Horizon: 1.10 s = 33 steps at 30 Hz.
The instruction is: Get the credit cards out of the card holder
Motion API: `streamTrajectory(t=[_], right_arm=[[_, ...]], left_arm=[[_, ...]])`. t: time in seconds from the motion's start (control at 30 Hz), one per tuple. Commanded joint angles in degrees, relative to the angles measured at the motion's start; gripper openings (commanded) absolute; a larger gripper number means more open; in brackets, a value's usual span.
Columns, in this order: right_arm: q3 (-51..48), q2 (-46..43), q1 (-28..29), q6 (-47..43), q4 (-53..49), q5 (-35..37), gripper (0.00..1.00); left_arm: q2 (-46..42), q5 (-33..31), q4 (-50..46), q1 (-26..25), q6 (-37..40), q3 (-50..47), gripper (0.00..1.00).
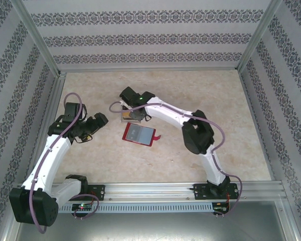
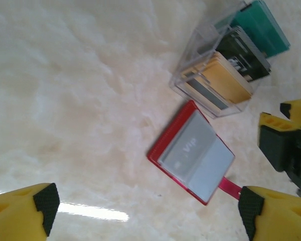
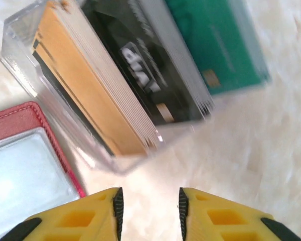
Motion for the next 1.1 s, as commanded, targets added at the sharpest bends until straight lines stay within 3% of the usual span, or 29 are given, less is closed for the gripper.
streamTrajectory(t=[0.0,0.2,0.43,0.73,1.07], right_arm=[[-7.4,-9.2,-0.8,15.2,2.2,-6.3,0.4],[-26.9,-19.3,-1.8,35.4,8.9,-16.2,0.36],[-43.7,-23.5,-0.5,47.9,23.0,-26.5,0.3],[-46.8,-17.0,-3.2,50.7,30.7,-32.3,0.35],[-45.4,-15.0,-9.6,45.0,27.8,-32.4,0.36]], left_arm=[[2.1,7.0,6.4,0.1,1.5,-1.6,0.87],[6.3,8.8,11.3,-4.0,1.0,-3.0,0.76],[11.6,4.9,16.1,-11.4,-1.5,-3.2,0.73],[15.2,-1.7,16.5,-17.8,-6.1,-2.9,0.74],[15.0,-7.8,18.5,-23.9,-11.2,-5.2,0.73]])
